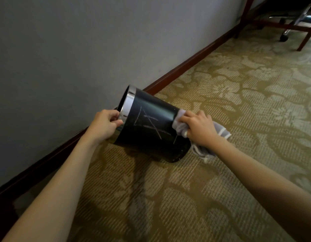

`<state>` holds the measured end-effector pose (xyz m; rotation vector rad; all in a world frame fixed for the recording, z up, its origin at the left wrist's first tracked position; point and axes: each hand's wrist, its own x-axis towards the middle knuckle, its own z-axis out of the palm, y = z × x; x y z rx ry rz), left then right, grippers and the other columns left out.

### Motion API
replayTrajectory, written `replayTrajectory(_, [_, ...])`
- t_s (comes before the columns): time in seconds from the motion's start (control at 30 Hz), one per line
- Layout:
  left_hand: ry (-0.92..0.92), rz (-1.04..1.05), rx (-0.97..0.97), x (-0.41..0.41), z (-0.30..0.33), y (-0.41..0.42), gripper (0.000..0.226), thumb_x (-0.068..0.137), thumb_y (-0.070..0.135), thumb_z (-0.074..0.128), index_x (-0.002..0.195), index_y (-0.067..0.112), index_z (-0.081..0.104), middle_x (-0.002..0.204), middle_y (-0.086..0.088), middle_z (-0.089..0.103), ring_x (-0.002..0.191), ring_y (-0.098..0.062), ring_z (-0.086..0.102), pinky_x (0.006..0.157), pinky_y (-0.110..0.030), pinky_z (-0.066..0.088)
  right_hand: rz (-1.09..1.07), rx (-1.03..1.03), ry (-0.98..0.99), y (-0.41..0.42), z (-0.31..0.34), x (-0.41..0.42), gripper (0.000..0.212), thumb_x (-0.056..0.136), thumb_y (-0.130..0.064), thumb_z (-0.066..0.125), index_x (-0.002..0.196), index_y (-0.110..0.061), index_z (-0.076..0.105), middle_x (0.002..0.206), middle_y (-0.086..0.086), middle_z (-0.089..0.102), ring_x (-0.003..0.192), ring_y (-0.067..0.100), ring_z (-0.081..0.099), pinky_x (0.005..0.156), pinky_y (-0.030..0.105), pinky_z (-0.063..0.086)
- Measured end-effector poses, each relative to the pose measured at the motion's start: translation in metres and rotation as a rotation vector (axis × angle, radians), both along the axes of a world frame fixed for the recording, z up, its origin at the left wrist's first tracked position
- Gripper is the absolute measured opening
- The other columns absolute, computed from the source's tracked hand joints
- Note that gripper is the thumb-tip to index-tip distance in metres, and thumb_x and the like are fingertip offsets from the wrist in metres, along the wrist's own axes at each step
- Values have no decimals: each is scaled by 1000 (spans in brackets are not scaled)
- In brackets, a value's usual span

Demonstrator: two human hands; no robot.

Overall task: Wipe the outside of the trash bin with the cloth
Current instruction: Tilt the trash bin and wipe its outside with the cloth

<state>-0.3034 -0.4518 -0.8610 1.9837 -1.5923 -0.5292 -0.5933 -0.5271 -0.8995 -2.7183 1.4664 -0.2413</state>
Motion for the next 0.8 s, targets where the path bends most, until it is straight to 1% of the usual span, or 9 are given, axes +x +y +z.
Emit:
replayTrajectory(0.1, [16, 1, 21, 0, 1, 1, 11, 88, 11, 61, 81, 3, 63, 84, -19, 67, 81, -30, 62, 74, -40, 48, -44, -40, 85, 7, -12, -12, 35, 86, -27, 50, 120, -32, 54, 119, -5, 52, 101, 29, 43, 79, 42, 40])
replayTrajectory(0.2, [-2, -27, 12, -9, 5, -1, 11, 88, 10, 61, 79, 4, 61, 80, -17, 65, 79, -29, 62, 70, -38, 47, -77, -70, 97, 8, -11, -6, 29, 84, -25, 52, 114, -25, 55, 113, -1, 54, 98, 31, 46, 74, 39, 37])
replayTrajectory(0.27, [-23, -33, -9, -16, 7, -4, 15, 88, 11, 62, 73, 9, 59, 73, -12, 61, 73, -27, 59, 65, -37, 45, -98, -72, 12, 6, -7, 0, 26, 84, -23, 52, 110, -20, 55, 110, 2, 54, 95, 31, 46, 71, 38, 35])
replayTrajectory(0.37, [-45, -64, -29, -28, 7, -6, 29, 87, 13, 62, 62, 21, 50, 62, 4, 51, 61, -12, 51, 55, -30, 36, -77, -75, -173, 2, 10, 23, 33, 82, -20, 52, 115, -21, 55, 113, 3, 54, 94, 33, 46, 73, 38, 33])
replayTrajectory(0.47, [-96, -94, -54, -41, 7, -11, 36, 86, 12, 63, 58, 23, 44, 56, 8, 45, 55, -7, 45, 51, -28, 32, -18, -159, -259, 0, 35, 53, 37, 82, -18, 51, 119, -21, 57, 117, 3, 55, 94, 33, 46, 74, 38, 33])
replayTrajectory(0.6, [-157, -99, -42, -41, 7, -15, 35, 85, 12, 62, 58, 22, 43, 57, 6, 45, 57, -14, 46, 52, -31, 34, 41, -297, -150, 11, 39, 59, 32, 83, -19, 52, 115, -21, 57, 117, 4, 55, 96, 34, 47, 75, 44, 41])
replayTrajectory(0.67, [-146, -77, -42, -37, 7, -14, 35, 86, 11, 61, 58, 21, 43, 57, 6, 46, 56, -12, 46, 51, -30, 32, 96, -320, -106, 20, 27, 51, 30, 82, -21, 56, 112, -22, 59, 112, 4, 55, 95, 34, 48, 74, 45, 41])
replayTrajectory(0.73, [-109, -38, -32, -32, 7, -15, 32, 87, 11, 61, 60, 18, 46, 57, 5, 48, 55, -12, 47, 51, -29, 33, 117, -283, -23, 28, 8, 39, 27, 83, -25, 58, 110, -23, 60, 109, 2, 56, 96, 34, 48, 76, 46, 41])
replayTrajectory(0.8, [-78, 6, -22, -26, 7, -16, 25, 88, 12, 61, 65, 11, 50, 59, 2, 49, 57, -16, 48, 54, -31, 35, 82, -207, 45, 35, -15, 19, 25, 85, -27, 58, 109, -23, 62, 109, 2, 58, 98, 35, 49, 78, 46, 41])
